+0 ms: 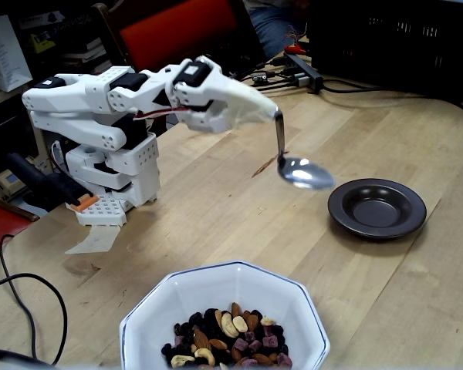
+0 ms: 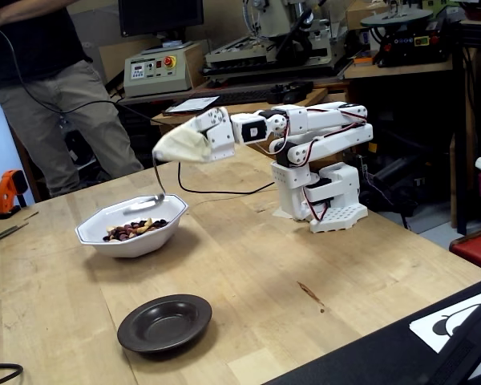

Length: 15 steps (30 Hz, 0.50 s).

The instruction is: Use spoon to transfer food from the white bowl to brown plate

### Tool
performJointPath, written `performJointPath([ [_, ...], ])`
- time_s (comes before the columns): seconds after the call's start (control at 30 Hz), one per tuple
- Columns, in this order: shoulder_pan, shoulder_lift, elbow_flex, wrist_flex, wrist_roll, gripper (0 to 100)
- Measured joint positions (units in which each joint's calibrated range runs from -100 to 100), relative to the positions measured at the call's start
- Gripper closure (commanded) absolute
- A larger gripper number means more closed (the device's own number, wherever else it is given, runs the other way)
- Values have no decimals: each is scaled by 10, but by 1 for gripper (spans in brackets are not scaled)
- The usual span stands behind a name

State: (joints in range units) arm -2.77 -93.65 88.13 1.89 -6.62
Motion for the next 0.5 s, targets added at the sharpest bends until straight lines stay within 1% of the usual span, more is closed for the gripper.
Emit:
performJointPath([
  [0.17, 1, 3, -17, -15, 0, 96],
  [0.3, 28, 3, -17, -16, 4, 96],
  [0.4, 64, 3, -17, -16, 23, 96],
  [0.5, 105, 3, -17, -16, 55, 96],
])
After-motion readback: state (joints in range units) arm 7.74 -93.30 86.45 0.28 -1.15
